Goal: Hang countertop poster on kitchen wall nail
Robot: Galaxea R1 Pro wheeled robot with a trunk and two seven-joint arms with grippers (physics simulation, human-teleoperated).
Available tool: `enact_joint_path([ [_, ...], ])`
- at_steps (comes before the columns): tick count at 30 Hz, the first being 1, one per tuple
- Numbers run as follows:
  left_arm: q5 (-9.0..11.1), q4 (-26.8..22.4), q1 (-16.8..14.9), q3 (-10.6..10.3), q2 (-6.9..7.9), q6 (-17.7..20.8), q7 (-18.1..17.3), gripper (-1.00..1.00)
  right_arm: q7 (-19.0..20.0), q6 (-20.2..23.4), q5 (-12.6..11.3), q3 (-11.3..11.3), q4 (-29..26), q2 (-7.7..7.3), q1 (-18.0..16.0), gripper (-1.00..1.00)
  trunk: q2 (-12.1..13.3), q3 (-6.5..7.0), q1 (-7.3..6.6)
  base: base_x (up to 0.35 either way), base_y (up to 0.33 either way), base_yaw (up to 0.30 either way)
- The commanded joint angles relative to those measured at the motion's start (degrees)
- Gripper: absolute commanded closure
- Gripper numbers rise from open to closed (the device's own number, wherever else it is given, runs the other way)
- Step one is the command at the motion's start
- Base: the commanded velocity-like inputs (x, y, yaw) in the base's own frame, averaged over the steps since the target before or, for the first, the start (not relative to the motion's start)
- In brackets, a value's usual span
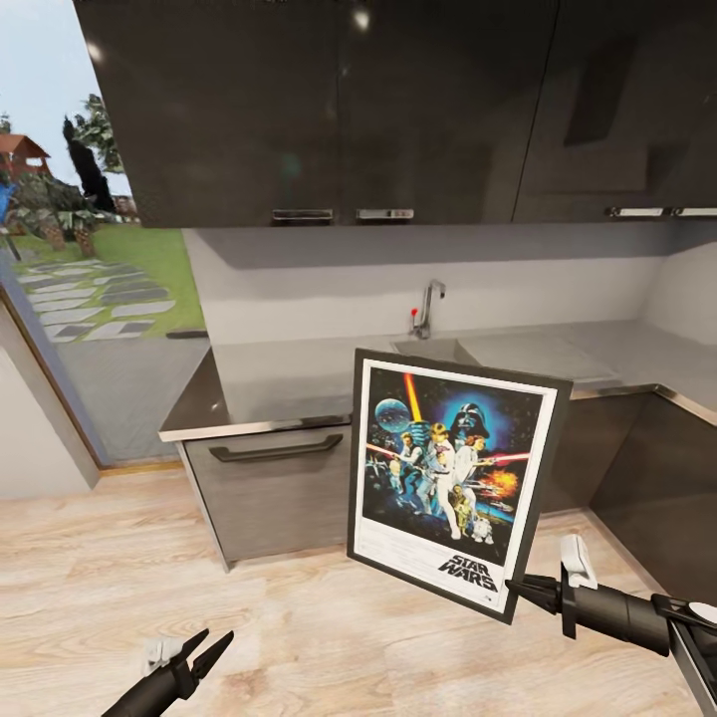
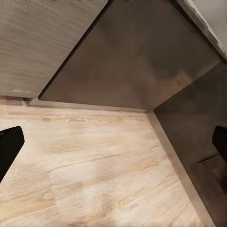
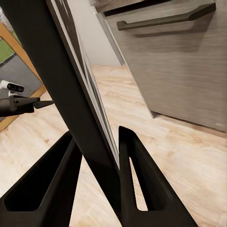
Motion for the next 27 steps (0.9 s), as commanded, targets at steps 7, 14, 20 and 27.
enact_joint_path([
  [7,-0.21,0.07,-0.02,0.28,-0.01,-0.30,-0.20,-1.00,0.24,0.70,-0.19,-0.02,0.06,-0.02,-0.04,1.00,2.75,1.17,-1.53,0.000,0.000,0.000],
  [14,-0.21,0.07,-0.04,0.28,-0.01,-0.27,-0.20,-1.00,0.24,0.70,-0.19,-0.02,0.07,-0.01,-0.04,1.00,5.55,2.43,-3.06,0.000,0.000,0.000],
  [20,-0.21,0.07,-0.03,0.28,-0.01,-0.23,-0.19,-1.00,0.24,0.70,-0.22,-0.01,0.08,0.04,-0.04,1.00,7.96,3.50,-4.38,0.000,0.000,0.000],
  [27,-0.21,0.07,-0.02,0.28,-0.01,-0.23,-0.19,-1.00,0.24,0.70,-0.21,-0.02,0.08,0.04,-0.04,1.00,10.77,4.76,-5.92,0.000,0.000,0.000],
])
